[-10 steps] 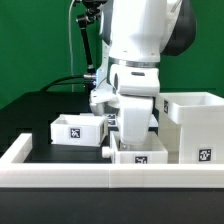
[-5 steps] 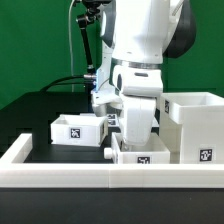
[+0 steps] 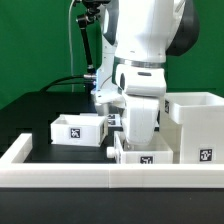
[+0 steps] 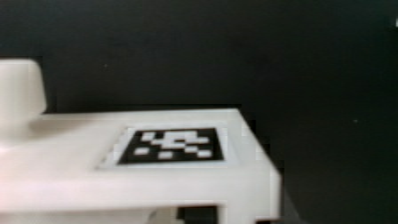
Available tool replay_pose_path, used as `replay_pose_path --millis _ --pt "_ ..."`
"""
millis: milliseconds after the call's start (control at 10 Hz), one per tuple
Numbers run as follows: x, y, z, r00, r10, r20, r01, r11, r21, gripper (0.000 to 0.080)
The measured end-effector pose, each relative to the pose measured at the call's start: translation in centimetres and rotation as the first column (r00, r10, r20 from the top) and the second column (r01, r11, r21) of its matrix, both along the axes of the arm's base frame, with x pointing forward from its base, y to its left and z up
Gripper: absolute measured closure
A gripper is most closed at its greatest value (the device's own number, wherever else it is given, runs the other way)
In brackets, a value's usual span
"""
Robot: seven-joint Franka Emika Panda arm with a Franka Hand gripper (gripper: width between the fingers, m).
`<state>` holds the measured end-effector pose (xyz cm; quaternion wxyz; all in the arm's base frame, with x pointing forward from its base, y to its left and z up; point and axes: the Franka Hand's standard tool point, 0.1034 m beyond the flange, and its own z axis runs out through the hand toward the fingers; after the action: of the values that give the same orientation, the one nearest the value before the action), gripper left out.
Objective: Assemble drawer
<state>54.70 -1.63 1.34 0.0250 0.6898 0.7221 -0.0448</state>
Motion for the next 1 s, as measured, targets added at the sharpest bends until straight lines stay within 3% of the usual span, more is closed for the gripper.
replay_pose_path --millis 1000 --pt "-0.1 0.0 -0.14 0.999 -0.033 0.003 0.033 0.999 0.001 0.0758"
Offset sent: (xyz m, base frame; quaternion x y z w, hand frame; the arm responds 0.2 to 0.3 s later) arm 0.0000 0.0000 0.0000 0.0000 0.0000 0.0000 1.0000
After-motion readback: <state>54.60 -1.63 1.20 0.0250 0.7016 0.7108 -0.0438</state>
